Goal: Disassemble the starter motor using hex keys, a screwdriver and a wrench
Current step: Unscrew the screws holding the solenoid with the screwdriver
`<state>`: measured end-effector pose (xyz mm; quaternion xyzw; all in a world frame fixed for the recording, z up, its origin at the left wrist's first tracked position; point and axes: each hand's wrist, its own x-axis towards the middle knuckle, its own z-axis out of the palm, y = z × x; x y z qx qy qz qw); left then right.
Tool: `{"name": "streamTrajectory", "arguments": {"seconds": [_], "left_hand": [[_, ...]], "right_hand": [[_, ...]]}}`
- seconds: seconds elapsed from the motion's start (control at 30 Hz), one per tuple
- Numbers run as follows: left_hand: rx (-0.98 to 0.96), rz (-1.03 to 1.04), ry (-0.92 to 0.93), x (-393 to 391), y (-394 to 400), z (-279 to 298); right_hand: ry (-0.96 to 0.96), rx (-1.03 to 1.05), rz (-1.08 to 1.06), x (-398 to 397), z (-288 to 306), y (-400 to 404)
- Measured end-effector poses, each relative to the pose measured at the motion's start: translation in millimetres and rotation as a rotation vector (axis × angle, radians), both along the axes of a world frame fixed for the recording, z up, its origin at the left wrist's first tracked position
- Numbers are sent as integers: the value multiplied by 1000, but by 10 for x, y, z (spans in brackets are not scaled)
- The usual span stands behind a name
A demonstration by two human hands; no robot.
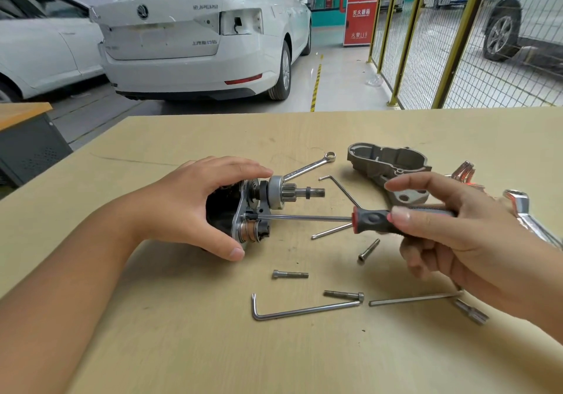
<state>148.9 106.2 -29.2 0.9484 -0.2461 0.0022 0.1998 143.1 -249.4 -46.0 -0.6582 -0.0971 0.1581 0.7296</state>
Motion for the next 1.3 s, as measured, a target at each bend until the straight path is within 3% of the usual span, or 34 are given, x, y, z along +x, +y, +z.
{"name": "streamTrajectory", "arguments": {"seconds": [0.37, 0.5, 0.73, 0.97, 1.17, 1.3], "left_hand": [[-3, 1, 4, -5, 0, 6], [2, -4, 1, -3, -1, 6], [7, 4, 0, 1, 0, -3], [21, 7, -1, -1, 7, -2], [9, -5, -7, 5, 12, -2], [5, -13, -16, 6, 19, -6]], "right_hand": [[19, 69, -19, 16, -3, -17], [84, -20, -32, 2, 48, 7], [17, 77, -11, 71, -6, -77], [55, -16, -29, 18, 48, -23], [-12, 105, 6, 58, -8, -46], [1, 43, 25, 36, 4, -8]]}}
